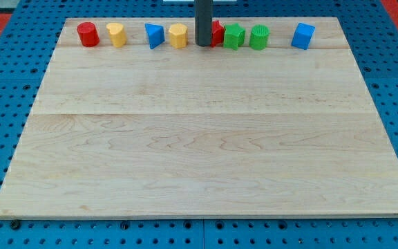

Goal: Move your arm to the top right

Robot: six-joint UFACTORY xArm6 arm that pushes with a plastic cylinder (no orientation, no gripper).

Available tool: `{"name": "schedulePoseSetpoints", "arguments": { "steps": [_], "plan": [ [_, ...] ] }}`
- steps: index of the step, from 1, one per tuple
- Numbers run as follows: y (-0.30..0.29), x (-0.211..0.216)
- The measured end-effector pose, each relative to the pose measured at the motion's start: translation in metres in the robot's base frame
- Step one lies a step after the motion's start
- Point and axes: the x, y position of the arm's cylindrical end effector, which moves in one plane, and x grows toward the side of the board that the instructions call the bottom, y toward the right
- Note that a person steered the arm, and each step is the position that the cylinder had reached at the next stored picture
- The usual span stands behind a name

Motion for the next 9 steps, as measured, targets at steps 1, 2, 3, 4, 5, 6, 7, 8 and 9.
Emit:
{"name": "schedulePoseSetpoints", "arguments": {
  "steps": [1,2,3,4,5,6,7,8,9],
  "plan": [
    [0.0,0.0],
    [0.019,0.025],
    [0.05,0.098],
    [0.052,0.098],
    [0.055,0.102],
    [0.161,0.085],
    [0.258,0.037],
    [0.304,-0.022],
    [0.303,-0.025]
  ]
}}
